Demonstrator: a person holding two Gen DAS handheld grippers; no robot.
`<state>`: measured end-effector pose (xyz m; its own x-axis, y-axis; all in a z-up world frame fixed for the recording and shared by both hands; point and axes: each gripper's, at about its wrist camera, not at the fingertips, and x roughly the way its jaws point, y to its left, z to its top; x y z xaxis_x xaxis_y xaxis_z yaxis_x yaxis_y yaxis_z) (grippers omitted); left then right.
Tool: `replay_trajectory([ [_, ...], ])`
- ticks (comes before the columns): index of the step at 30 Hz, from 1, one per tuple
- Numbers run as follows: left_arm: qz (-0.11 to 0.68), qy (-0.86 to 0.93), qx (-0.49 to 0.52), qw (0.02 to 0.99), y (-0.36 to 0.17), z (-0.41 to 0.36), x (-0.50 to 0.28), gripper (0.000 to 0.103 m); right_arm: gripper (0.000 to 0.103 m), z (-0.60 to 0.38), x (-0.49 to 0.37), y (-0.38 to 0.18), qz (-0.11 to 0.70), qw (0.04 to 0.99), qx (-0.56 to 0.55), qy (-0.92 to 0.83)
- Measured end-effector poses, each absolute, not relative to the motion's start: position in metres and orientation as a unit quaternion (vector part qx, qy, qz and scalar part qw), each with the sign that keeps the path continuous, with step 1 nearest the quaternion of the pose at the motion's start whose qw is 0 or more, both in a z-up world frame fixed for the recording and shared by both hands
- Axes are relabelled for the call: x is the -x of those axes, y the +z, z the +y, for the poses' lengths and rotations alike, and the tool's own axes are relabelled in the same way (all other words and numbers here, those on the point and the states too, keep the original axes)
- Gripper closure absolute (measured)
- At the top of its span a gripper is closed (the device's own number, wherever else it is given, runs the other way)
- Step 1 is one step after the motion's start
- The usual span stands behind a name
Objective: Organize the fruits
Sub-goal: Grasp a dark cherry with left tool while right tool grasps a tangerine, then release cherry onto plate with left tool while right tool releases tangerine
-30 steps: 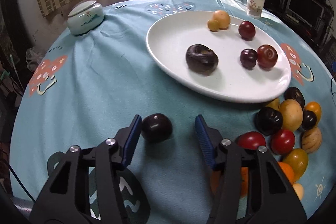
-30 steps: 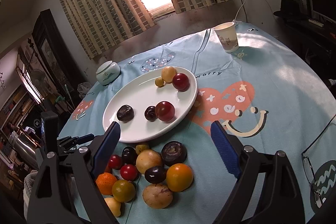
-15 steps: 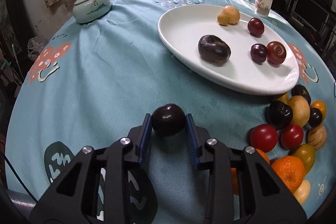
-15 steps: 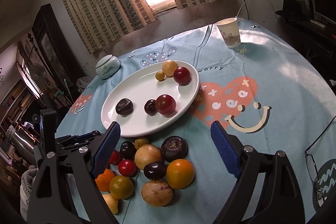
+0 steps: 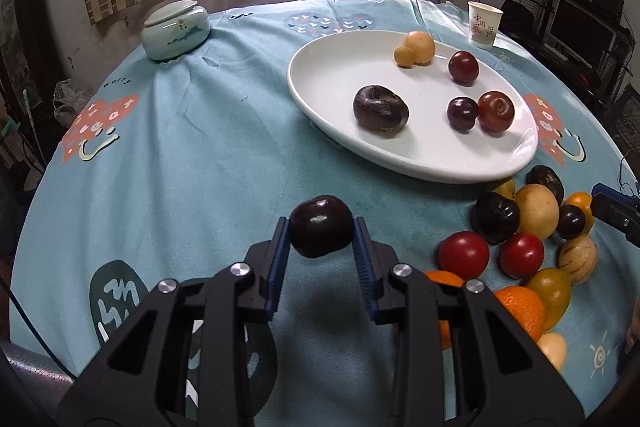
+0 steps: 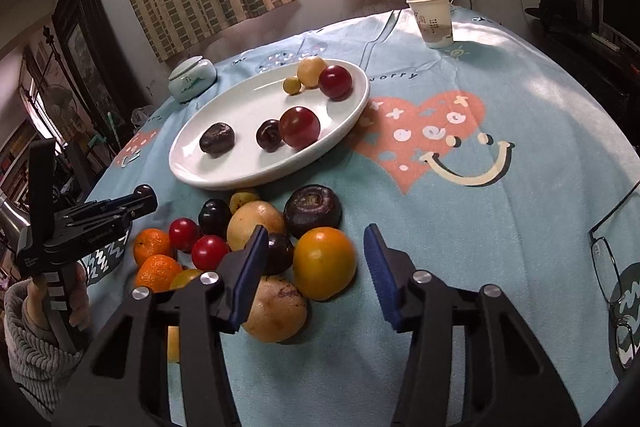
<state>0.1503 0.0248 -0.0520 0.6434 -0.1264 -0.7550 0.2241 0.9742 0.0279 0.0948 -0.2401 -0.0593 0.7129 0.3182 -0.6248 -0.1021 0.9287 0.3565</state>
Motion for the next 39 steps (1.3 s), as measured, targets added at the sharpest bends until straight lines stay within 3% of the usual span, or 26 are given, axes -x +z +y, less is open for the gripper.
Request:
replay_trajectory([
  [11, 0.411, -0.103, -0.052, 0.904, -0.05, 0.027, -0.151, 0.071, 0.057, -0.251, -0.102, -0.078, 0.391, 0.891, -0.195, 0.122],
  [14, 0.411, -0.104, -0.053, 0.904, -0.049, 0.027, -0.15, 0.071, 0.064, -0.253, -0.102, -0.079, 0.391, 0.886, -0.208, 0.137],
  [21, 0.417, -0.102, -0.048, 0.902, -0.051, 0.028, -0.152, 0.071, 0.066, -0.255, -0.102, -0.079, 0.388, 0.884, -0.22, 0.142],
  [31, 0.394, -0.106, -0.015, 0.913, -0.012, 0.021, -0.179, 0.071, 0.066, -0.252, -0.113, -0.016, 0.299, 0.927, -0.186, 0.129],
  [39, 0.38, -0.093, -0.01, 0.92, 0.008, -0.009, -0.24, 0.07, 0.066, -0.202, -0.19, 0.007, 0.302, 0.93, -0.139, 0.154],
])
